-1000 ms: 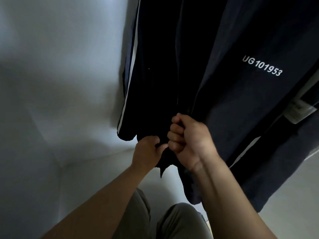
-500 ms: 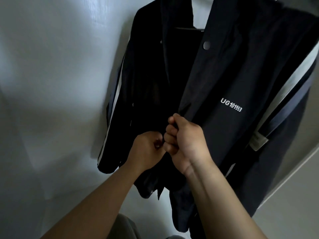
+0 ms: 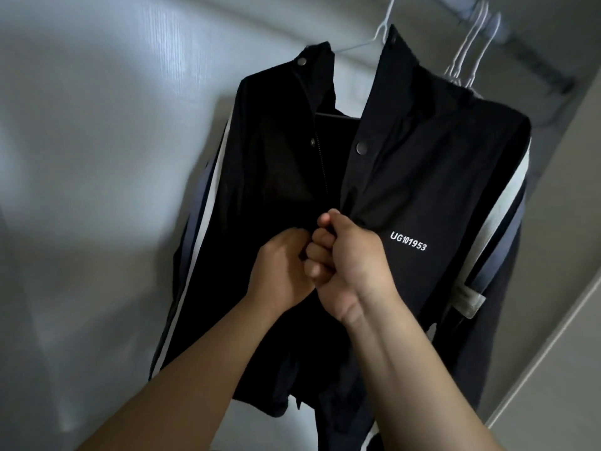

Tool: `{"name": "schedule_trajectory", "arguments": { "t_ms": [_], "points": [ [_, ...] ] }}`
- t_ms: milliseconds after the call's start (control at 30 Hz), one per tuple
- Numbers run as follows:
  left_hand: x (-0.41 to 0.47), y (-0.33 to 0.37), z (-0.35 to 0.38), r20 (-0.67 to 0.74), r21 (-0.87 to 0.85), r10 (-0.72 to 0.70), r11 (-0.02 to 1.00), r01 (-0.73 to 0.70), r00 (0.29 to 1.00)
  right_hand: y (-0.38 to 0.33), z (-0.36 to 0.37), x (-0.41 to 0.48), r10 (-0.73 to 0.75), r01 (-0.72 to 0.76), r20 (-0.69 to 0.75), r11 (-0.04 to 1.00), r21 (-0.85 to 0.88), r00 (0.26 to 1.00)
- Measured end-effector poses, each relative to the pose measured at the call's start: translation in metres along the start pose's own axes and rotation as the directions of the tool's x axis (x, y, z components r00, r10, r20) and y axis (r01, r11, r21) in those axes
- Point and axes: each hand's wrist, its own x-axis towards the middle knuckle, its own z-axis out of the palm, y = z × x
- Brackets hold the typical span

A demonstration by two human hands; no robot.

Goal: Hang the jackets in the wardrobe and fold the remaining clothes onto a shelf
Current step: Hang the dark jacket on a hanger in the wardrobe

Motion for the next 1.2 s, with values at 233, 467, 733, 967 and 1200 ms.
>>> {"name": "schedule_trajectory", "arguments": {
  "t_ms": [233,467,733,967,1200],
  "points": [
    [0.017,-0.001,-0.004,0.077,0.035,0.048,0.998,-0.051,0.996,-0.064,0.024,0.01,0.009,-0.016,0.043,0.984,0.175,0.999],
    [0.077,0.022,-0.019,0.022,0.114,0.103,0.988,-0.105,0.994,-0.059,0.017,0.016,-0.043,0.04,0.037,0.994,0.097,0.998],
    [0.093,0.028,-0.019,0.067,0.192,0.187,0.962,-0.196,0.98,-0.078,0.02,0.016,-0.011,0.007,0.028,0.993,0.116,1.0],
    [0.101,0.043,-0.025,0.14,0.21,0.11,0.968,-0.138,0.984,-0.106,0.034,0.018,-0.125,0.12,0.04,0.988,0.098,0.991],
    [0.128,0.058,-0.042,-0.022,0.108,0.203,0.974,-0.2,0.979,-0.121,0.039,0.011,-0.121,0.115,0.085,0.991,0.074,0.989]
  ]
}}
